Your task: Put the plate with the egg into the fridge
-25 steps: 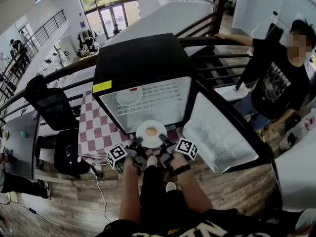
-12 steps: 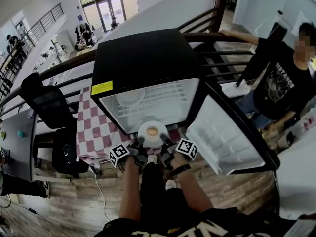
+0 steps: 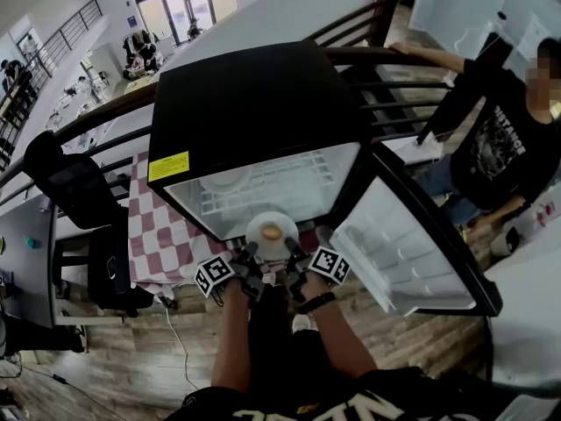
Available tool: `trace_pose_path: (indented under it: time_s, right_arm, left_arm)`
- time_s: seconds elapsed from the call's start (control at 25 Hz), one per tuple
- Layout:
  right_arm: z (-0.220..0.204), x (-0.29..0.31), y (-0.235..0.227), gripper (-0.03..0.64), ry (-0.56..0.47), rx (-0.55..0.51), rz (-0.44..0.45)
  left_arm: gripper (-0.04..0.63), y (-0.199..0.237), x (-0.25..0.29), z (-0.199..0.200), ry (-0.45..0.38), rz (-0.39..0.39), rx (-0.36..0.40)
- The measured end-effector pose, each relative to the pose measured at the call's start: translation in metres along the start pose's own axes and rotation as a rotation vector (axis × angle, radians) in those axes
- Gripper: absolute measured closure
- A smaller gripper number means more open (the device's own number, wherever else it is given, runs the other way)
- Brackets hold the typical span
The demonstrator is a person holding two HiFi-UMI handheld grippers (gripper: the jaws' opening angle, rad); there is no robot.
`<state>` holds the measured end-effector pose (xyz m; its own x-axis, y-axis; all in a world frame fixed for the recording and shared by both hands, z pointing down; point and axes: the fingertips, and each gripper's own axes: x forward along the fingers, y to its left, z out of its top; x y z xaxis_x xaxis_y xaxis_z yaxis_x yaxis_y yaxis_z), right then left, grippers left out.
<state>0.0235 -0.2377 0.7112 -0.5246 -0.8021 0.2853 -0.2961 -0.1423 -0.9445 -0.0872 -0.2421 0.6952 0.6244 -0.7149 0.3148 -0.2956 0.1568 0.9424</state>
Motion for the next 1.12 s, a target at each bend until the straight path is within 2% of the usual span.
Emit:
trace_pose_path:
  time_s: [0.16,0.32,0.56,0.96,1.12]
  right_arm:
    - [0.001,0.007,-0.013,0.575,-0.004,0.006,-0.027]
    - [0.005,0.015,-0.021,0.575,0.011,-0.044,-0.065]
    - [0.01,0.029,-0.029,0.575,0.015,-0.075,-0.094]
    - [0.02,0.053,-0.033,0.575,0.012,-0.135,-0.132]
    - [0.027,0.05,-0.039,0.575,0.001,-0.143,-0.163]
  left_arm:
    - [0.56,0.008,0.009,0.002,0.003,0.028,0.107]
    - [0.558,0.018,0.019,0.003,0.026,0.087,0.21]
    - [0.541,0.028,0.032,0.01,0.062,0.17,0.328]
    - [0.524,0.047,0.052,0.026,0.078,0.24,0.353]
    - [0.52,0.053,0.062,0.021,0.089,0.251,0.36]
